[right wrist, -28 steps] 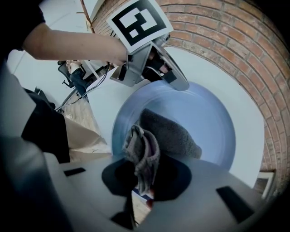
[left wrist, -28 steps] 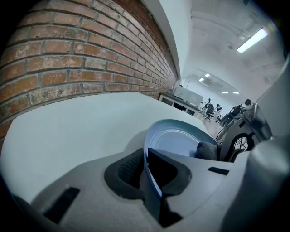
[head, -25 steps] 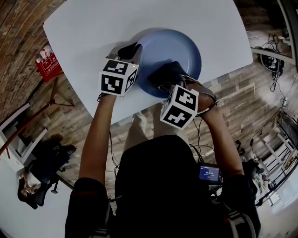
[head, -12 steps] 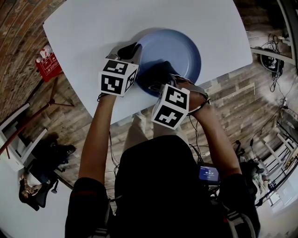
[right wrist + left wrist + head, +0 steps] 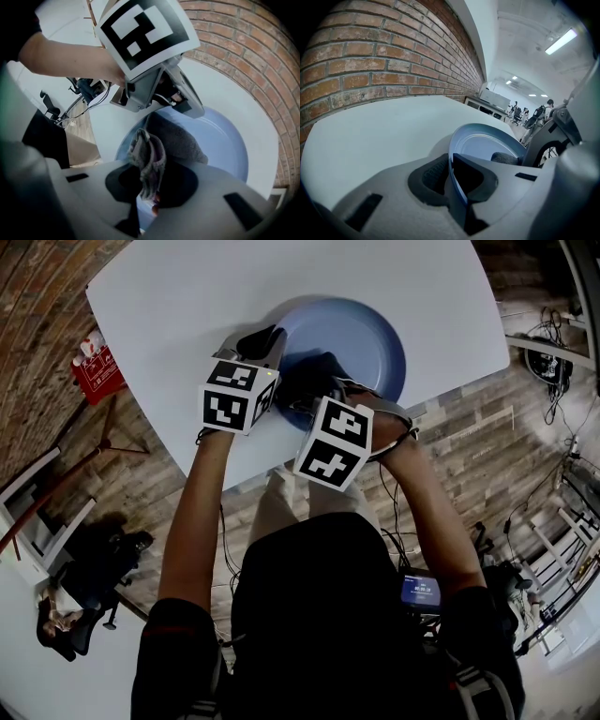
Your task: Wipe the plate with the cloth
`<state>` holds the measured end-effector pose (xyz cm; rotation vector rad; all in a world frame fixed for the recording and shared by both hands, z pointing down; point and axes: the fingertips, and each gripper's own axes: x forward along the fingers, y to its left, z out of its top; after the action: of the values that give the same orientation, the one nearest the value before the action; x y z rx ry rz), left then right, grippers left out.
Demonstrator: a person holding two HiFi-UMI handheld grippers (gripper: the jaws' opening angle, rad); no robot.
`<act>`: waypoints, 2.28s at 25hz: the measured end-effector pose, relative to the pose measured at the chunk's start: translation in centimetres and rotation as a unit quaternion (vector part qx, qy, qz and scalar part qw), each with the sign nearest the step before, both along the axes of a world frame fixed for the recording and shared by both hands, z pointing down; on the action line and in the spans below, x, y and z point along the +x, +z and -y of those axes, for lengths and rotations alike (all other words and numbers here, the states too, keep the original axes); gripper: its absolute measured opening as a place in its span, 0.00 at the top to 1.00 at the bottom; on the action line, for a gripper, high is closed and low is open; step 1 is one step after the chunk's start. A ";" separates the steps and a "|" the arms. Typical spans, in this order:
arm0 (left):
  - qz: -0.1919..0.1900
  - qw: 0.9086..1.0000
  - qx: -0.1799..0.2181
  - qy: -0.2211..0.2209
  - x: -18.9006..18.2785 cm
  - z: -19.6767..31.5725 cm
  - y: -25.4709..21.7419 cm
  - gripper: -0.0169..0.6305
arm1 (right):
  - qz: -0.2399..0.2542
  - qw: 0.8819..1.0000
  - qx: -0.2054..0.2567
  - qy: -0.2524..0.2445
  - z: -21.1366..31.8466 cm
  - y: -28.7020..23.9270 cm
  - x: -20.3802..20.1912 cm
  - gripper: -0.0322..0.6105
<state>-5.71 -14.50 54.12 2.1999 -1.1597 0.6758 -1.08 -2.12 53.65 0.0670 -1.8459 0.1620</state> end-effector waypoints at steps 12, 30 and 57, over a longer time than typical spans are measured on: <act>0.001 1.000 0.000 -0.001 -0.1 -0.2 -0.1 0.91 | -0.003 1.000 0.024 -0.012 2.8 0.0 -0.7 0.87; -0.011 1.000 -0.012 0.009 -0.3 -0.2 0.0 0.91 | -0.005 0.999 0.040 -0.002 4.3 0.0 -0.7 0.87; 0.006 0.998 0.060 0.000 -2.4 -4.2 -8.2 0.92 | 0.123 0.970 0.167 0.128 5.5 -7.7 0.7 0.87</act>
<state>-8.15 -10.25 45.92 2.2993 -1.2352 0.6355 -0.36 -7.64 45.98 0.5422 -2.0932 0.0371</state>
